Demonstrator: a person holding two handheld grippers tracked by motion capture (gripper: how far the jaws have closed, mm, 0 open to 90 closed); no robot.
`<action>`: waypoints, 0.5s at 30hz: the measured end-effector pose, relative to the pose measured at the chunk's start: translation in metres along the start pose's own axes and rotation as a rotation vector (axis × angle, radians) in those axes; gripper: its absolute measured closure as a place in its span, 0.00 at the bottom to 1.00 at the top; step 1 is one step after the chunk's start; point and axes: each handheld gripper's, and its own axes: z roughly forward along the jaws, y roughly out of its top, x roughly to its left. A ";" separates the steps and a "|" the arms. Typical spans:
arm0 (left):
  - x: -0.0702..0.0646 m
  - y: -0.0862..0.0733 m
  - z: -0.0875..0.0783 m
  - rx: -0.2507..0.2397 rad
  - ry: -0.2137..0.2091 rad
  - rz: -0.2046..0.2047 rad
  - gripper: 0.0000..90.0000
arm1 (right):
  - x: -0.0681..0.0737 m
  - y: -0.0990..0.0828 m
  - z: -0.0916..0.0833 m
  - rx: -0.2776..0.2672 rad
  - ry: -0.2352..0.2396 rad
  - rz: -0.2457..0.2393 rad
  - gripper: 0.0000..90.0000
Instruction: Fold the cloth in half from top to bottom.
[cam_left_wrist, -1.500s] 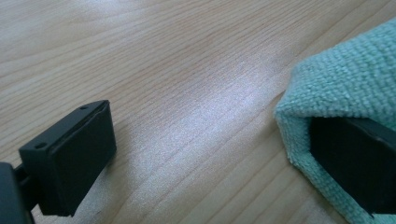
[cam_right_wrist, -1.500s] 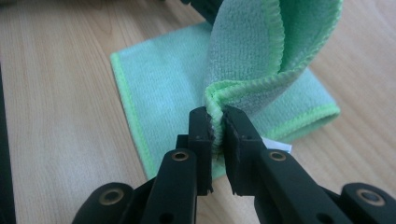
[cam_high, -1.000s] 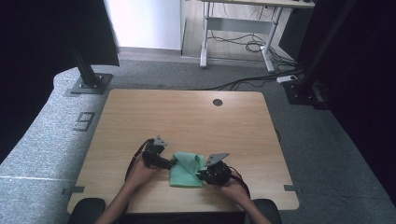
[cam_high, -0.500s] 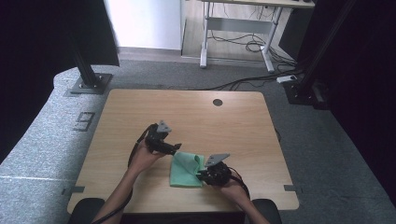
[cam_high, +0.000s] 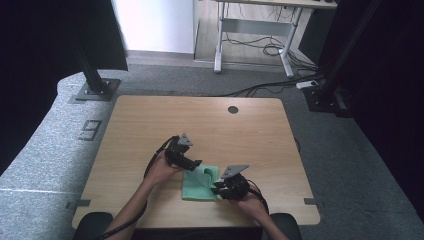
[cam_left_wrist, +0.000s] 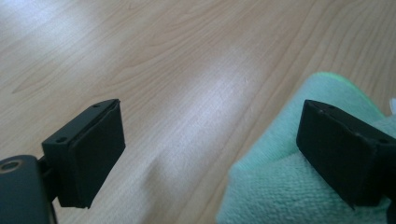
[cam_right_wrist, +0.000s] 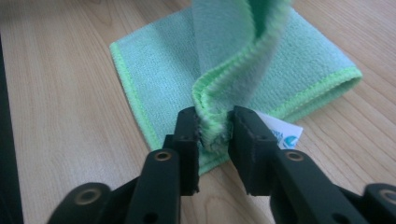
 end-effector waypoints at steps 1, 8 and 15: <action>-0.001 -0.002 -0.001 0.002 -0.001 0.006 0.09 | 0.000 0.000 -0.001 0.000 -0.003 -0.002 0.75; -0.008 -0.014 -0.009 0.011 -0.012 0.012 0.09 | 0.002 -0.004 -0.021 -0.032 -0.020 0.014 0.56; -0.014 -0.026 -0.018 0.006 -0.003 0.003 0.09 | -0.009 -0.008 -0.034 -0.042 -0.073 0.058 0.50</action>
